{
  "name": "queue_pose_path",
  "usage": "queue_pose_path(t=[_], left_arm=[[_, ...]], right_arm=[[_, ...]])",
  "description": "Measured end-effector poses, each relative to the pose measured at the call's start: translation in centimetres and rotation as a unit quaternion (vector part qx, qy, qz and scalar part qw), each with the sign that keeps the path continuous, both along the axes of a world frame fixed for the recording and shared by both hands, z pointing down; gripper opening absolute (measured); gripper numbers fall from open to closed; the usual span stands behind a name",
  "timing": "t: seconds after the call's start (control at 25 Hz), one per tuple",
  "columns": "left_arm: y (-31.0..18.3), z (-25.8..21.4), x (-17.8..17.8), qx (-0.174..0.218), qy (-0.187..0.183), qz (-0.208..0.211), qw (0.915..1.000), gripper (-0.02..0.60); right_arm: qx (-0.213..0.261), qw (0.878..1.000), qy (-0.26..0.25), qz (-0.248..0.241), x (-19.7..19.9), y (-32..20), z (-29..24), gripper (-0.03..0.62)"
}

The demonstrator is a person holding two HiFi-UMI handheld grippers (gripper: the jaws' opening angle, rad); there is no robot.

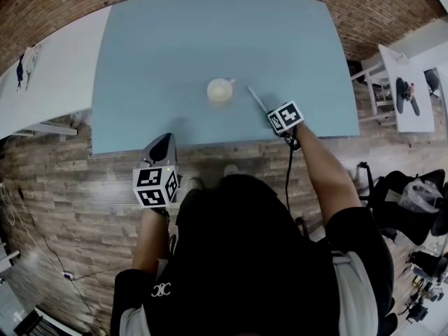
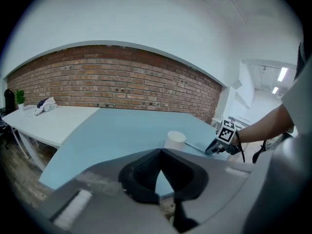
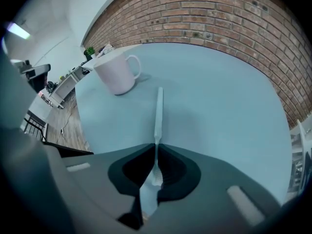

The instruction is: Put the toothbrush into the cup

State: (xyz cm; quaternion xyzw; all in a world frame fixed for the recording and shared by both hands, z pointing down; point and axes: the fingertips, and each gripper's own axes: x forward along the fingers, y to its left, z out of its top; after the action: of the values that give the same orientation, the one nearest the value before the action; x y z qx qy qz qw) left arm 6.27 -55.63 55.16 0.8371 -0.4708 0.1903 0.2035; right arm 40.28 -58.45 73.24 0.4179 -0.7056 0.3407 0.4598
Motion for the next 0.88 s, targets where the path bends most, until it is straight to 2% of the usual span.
queue_pose_path(t=[0.2,0.36,0.44,0.52,0.56,0.64,0.76,0.88], left_arm=[[-0.2,-0.3,0.1,0.009,0.005,-0.005,0.9999,0.008],[-0.3,-0.4,0.2,0.013,0.008,0.004,0.9999,0.008],[-0.5,-0.5,0.2,0.014,0.009,0.009,0.9998,0.008],[-0.7,-0.5,0.2,0.016,0.011,0.012,0.9997,0.008],[-0.8,-0.5,0.3,0.017,0.013,0.014,0.9997,0.008],[-0.9,-0.5,0.4,0.018,0.016,0.018,0.9996,0.008],[-1.0,-0.3,0.7,0.018,0.019,0.024,0.9994,0.008],[-1.0,-0.3,0.7,0.019,0.023,0.028,0.9992,0.008]], right_arm=[[0.021,1.000,0.011,0.002,0.1,0.2,-0.2,0.028],[0.061,0.998,0.028,-0.004,0.2,-0.1,-2.6,0.028],[0.084,0.995,0.040,-0.022,0.0,-0.5,-4.2,0.028],[0.111,0.990,0.061,-0.065,-0.6,-1.0,-5.9,0.028],[0.129,0.983,0.088,-0.096,-0.7,-1.4,-7.0,0.028],[0.164,0.960,0.158,-0.165,-0.7,-2.3,-9.7,0.028],[0.194,0.917,0.236,-0.258,-2.0,-3.4,-13.5,0.028],[0.199,0.868,0.297,-0.343,-3.9,-4.4,-16.0,0.028]])
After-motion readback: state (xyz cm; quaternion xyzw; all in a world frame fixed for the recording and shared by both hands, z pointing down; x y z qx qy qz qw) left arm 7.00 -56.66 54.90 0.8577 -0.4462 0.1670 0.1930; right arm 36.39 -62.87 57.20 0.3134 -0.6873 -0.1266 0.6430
